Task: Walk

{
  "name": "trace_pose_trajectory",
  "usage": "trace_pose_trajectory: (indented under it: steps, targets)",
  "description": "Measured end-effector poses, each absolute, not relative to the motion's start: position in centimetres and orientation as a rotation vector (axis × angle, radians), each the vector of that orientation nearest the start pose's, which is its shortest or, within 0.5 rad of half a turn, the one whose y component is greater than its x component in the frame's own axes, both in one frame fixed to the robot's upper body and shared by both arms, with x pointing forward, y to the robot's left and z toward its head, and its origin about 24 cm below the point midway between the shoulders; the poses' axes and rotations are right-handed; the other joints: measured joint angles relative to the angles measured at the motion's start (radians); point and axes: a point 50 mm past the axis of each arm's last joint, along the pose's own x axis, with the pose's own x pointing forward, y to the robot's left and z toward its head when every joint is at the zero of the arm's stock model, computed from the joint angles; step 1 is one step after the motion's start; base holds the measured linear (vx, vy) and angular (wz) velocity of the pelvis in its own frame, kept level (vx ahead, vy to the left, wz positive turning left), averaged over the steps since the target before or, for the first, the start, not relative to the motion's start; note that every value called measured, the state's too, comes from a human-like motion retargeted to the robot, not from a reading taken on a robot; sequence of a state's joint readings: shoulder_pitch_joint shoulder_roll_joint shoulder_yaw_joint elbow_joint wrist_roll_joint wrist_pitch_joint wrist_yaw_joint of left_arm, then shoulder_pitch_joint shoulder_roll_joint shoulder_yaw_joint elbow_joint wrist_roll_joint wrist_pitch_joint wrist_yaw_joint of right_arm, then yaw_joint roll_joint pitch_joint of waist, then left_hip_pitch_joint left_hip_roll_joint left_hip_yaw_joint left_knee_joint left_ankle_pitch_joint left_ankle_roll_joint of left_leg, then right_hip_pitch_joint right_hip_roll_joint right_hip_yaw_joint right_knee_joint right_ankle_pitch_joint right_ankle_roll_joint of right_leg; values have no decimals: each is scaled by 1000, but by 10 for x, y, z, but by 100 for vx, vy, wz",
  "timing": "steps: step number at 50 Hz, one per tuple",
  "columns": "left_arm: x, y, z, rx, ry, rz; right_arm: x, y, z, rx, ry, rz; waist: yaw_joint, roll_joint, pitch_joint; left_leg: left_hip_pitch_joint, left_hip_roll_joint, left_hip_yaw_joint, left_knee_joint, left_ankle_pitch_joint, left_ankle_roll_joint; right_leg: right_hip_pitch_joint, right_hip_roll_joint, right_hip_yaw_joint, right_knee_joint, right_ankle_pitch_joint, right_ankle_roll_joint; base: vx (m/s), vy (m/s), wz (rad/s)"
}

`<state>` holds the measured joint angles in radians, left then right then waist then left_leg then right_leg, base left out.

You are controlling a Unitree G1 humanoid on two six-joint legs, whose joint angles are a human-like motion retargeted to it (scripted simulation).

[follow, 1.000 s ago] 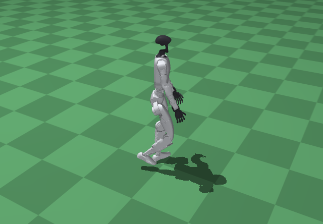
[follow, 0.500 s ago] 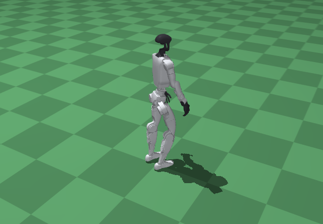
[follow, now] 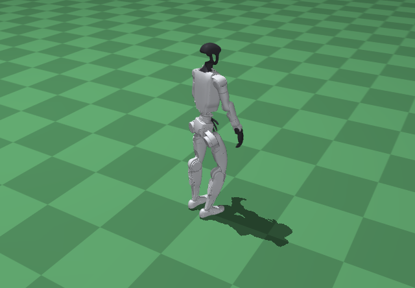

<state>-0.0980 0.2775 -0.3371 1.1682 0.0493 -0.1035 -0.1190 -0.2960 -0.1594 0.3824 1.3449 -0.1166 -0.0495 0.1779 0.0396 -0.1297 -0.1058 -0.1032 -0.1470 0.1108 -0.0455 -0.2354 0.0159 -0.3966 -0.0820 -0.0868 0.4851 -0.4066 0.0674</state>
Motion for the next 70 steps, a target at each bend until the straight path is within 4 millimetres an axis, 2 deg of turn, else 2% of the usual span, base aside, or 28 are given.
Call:
trace_pose_trajectory:
  steps: [6,13,23,30,33,40,52,64,67,70]
  targets:
    - [131,223,-150,457,1072,-287,185,-167,-140,-444,1010,451,-15,-18,35,-1,-30,-4,-3,16,-12,-63,-49,-26,123,-11,5,-8,7,29]
    - [133,225,-149,482,1072,-284,183,-168,-141,-408,999,402,-43,-34,60,-19,-62,-21,-7,34,-26,-191,-56,-9,176,28,36,-5,7,38]
    - [142,220,-147,477,1036,-270,172,-185,-144,-387,1029,313,-56,-22,74,-41,-77,-74,-8,40,-34,-270,-8,41,126,61,53,1,4,39]
    - [142,228,-145,479,1028,-223,157,-192,-149,-388,1066,290,-46,-3,84,-39,-77,-121,-7,35,-33,-272,31,65,62,95,53,6,1,38]
    - [144,229,-144,480,1016,-209,155,-191,-150,-391,1069,296,-40,4,89,-35,-77,-144,-6,30,-31,-266,43,71,44,106,51,7,0,39]
    - [152,225,-141,476,983,-197,165,-183,-147,-406,1032,322,-33,18,106,-18,-79,-201,-4,17,-24,-249,63,90,25,113,42,9,-1,43]
    - [157,217,-141,444,955,-175,171,-179,-144,-399,997,318,-22,31,141,32,-81,-314,0,-15,-18,-201,74,109,26,64,16,12,0,52]
    - [160,216,-141,384,947,-98,172,-186,-142,-360,967,238,-13,27,178,129,-82,-437,21,-51,-35,-133,61,104,105,-49,-39,19,-3,68]
    - [162,218,-140,362,942,-60,171,-188,-142,-350,959,213,-14,22,188,148,-87,-426,88,-96,-43,-100,49,83,130,-84,-63,23,-7,77]
    - [164,220,-138,335,929,-15,168,-190,-143,-340,956,195,-13,18,203,145,-96,-364,250,-185,-55,-46,38,56,145,-110,-84,22,-8,77]
